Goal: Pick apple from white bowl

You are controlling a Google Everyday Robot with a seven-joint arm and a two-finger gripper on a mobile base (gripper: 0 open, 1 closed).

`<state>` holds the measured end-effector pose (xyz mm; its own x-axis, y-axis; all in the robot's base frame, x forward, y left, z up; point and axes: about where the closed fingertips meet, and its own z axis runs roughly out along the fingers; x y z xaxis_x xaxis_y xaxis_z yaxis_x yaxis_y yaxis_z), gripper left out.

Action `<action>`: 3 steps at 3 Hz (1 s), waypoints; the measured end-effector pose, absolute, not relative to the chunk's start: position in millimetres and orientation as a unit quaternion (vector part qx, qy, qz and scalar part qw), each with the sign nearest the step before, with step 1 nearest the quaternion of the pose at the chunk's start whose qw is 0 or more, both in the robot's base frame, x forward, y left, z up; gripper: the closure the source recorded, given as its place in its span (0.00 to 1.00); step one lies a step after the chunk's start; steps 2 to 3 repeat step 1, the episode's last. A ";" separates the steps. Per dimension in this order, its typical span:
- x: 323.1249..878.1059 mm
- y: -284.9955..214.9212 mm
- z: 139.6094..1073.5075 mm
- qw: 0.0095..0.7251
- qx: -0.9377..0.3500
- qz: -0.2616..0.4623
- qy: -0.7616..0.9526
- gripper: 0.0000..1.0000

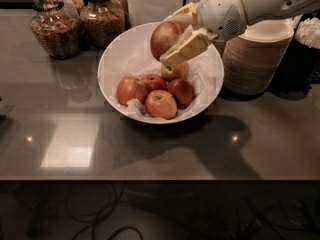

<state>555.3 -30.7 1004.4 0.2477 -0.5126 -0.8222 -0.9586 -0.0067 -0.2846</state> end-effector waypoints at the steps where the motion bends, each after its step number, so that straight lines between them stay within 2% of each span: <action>1: 555.3 -30.6 1004.4 0.432 -0.661 0.258 0.556 1.00; 3: 555.3 -30.6 1004.4 0.432 -0.661 0.258 0.556 1.00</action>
Offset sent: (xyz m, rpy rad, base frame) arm 0.0000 0.0000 0.0000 0.0000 0.0000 0.0000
